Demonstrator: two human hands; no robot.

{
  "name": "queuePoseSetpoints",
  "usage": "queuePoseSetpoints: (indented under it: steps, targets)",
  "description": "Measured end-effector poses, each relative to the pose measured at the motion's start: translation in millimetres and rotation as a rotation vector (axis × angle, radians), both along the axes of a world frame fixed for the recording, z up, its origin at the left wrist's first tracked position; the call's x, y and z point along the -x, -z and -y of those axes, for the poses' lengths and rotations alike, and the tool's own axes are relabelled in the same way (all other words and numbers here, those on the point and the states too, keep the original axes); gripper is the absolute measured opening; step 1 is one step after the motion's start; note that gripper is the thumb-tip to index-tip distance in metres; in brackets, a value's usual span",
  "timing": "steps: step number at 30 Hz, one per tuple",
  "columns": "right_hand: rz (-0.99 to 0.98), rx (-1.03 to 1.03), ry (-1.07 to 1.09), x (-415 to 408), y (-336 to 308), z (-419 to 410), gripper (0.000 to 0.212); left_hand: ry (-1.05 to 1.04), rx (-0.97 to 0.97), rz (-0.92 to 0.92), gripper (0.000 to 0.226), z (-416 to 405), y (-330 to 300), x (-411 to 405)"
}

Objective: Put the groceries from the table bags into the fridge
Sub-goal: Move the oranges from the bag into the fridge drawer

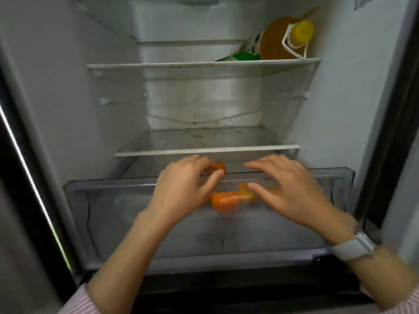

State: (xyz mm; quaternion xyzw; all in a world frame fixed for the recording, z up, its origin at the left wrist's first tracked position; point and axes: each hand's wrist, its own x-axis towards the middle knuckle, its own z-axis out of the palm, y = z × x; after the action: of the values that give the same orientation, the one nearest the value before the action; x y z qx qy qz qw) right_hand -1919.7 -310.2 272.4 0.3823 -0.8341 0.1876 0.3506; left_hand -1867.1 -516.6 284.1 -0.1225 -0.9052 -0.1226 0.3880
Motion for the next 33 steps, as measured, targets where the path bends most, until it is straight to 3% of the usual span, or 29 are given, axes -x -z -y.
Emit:
queuePoseSetpoints:
  steps: [4,8,23,30,33]
  targets:
    - [-0.175,0.052,0.030,6,28,-4,0.036,-0.097,0.197,-0.146,0.038,5,31,-10]
    - [-0.200,0.165,-0.011,25,29,4,0.033,-0.040,0.126,-0.176,0.035,11,33,10]
    - [-0.165,0.142,0.156,124,32,54,0.036,-0.146,0.062,-0.043,0.039,33,41,125]
    - [-0.167,0.112,0.201,125,38,56,0.043,-0.163,0.126,0.047,0.043,36,41,122]
    - [-0.038,0.128,0.181,106,42,54,0.049,-0.222,0.076,0.090,0.054,28,43,100]
